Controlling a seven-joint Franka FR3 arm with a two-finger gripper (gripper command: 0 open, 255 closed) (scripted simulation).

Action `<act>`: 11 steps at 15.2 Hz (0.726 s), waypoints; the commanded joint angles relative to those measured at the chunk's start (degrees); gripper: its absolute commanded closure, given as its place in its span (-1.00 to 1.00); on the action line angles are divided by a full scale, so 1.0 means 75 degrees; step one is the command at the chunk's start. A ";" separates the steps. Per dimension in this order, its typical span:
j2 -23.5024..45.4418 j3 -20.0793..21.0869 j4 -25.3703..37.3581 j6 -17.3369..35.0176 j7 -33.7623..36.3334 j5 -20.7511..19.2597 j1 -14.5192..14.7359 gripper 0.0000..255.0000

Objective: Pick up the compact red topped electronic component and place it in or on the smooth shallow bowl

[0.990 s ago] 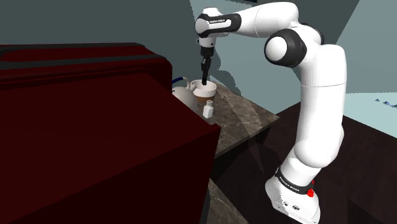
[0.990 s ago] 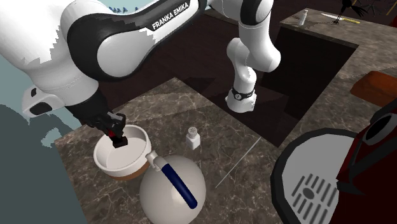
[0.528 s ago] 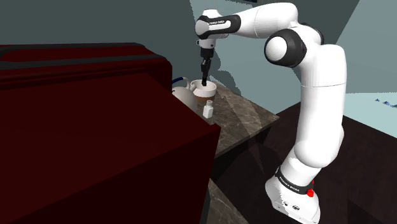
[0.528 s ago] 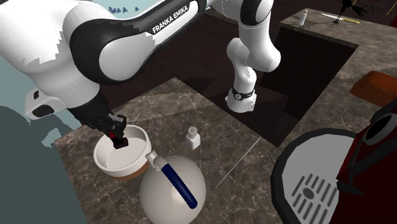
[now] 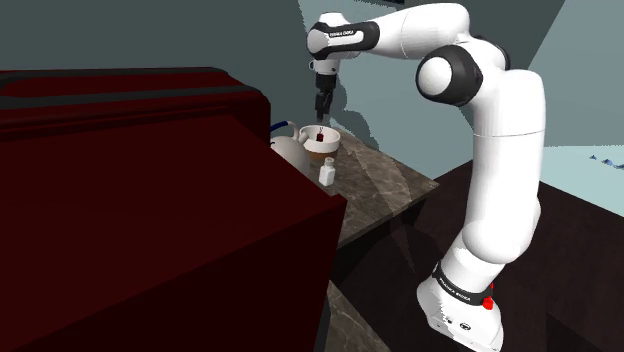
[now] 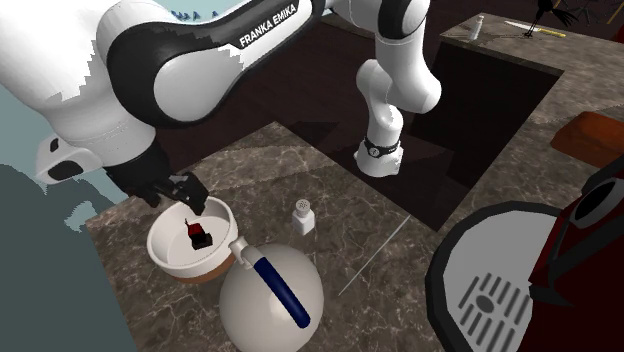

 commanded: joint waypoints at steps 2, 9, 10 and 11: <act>0.0181 0.0001 0.0934 -0.0753 0.0007 0.0028 -0.0048 -1.00; 0.0249 0.0001 0.1240 -0.0992 0.0007 0.0039 -0.0069 -1.00; 0.0249 0.0001 0.1240 -0.0992 0.0007 0.0039 -0.0069 -1.00; 0.0249 0.0001 0.1240 -0.0992 0.0007 0.0039 -0.0069 -1.00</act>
